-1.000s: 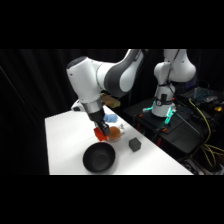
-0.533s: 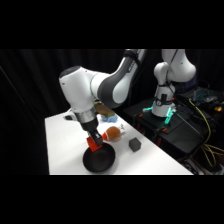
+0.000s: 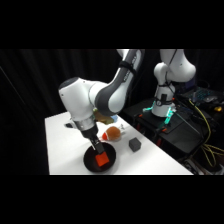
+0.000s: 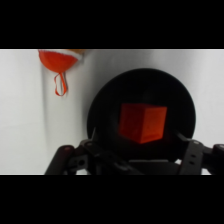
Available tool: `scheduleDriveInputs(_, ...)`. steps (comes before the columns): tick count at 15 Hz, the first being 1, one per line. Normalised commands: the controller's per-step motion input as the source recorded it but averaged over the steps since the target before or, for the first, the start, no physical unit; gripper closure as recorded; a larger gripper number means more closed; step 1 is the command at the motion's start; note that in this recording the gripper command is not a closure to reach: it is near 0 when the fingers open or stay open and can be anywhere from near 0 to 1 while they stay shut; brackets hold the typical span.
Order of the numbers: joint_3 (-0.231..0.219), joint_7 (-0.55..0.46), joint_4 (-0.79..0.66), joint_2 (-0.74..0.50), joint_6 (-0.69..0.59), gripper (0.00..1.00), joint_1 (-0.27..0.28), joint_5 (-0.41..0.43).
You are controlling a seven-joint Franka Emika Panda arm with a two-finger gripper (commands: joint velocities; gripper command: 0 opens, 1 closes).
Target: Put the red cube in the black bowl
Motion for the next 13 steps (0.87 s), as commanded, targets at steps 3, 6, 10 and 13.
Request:
scheduleDriveInputs(3, -0.075, 0.34, 0.14, -0.22, -0.48, 0.00, 0.152, -0.104)
scheduleDriveInputs(6, -0.058, 0.27, 0.16, -0.35, -0.58, 0.00, 0.130, -0.099)
scheduleDriveInputs(10, -0.055, 0.15, 0.24, -0.31, -0.48, 0.00, 0.044, -0.069)
scheduleDriveInputs(13, -0.047, 0.06, 0.19, -0.27, -0.26, 0.00, -0.001, -0.078)
